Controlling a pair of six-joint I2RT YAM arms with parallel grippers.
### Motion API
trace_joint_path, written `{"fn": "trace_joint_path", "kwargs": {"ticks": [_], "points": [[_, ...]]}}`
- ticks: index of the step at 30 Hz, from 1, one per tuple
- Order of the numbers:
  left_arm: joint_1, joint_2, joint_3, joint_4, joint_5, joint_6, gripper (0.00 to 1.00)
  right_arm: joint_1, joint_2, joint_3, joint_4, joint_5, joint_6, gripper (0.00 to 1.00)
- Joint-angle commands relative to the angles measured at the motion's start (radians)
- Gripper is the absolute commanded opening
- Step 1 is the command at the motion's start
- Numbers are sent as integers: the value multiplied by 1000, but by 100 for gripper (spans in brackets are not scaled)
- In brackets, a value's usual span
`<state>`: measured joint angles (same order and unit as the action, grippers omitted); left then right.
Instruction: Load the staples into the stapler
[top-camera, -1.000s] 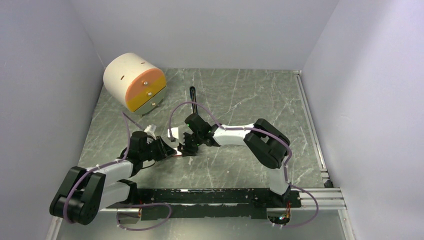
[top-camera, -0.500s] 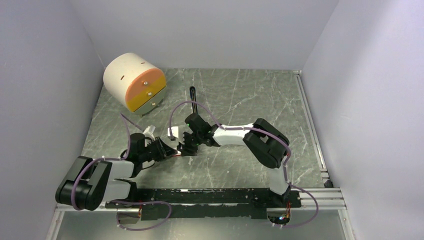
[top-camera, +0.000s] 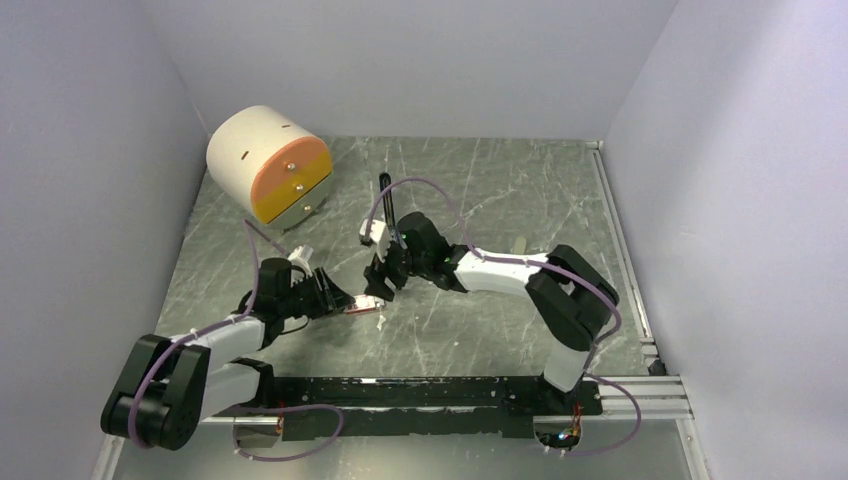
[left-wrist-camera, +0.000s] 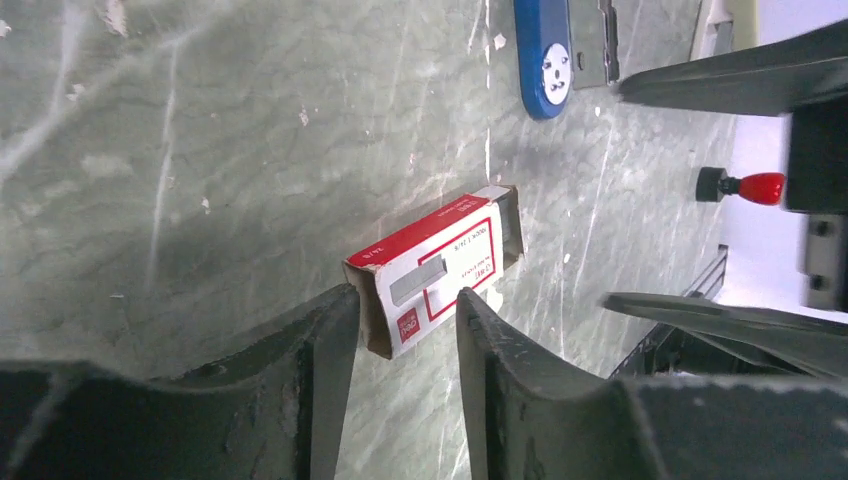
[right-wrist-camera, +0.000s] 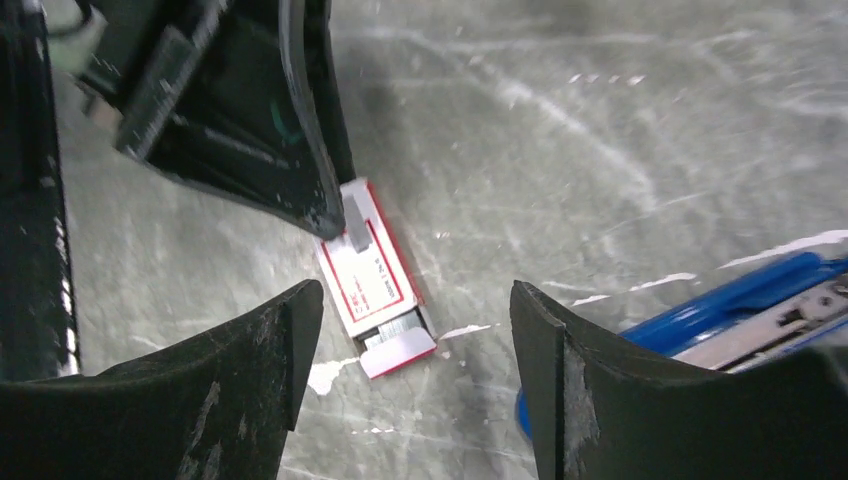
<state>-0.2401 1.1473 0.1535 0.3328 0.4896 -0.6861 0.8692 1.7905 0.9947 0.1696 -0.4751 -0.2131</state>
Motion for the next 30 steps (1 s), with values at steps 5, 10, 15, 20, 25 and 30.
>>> {"fn": "trace_joint_path", "kwargs": {"ticks": [5, 10, 15, 20, 25, 30], "points": [[-5, -128, 77, -249, -170, 41, 64, 4, -166, -61, 81, 310, 301, 73], [-6, -274, 125, -404, -269, 36, 77, 3, -251, -48, -55, 500, 467, 72], [-7, -395, 185, -513, -357, 41, 87, 12, -279, -8, -253, 600, 552, 75], [-7, -458, 232, -594, -394, 41, 91, 56, -362, -66, -305, 707, 639, 99], [-7, -437, 278, -643, -401, 51, 97, 67, -365, -60, -393, 729, 715, 79], [-7, -397, 261, -592, -332, 67, 91, 142, -292, -30, -447, 841, 726, 66]]}}
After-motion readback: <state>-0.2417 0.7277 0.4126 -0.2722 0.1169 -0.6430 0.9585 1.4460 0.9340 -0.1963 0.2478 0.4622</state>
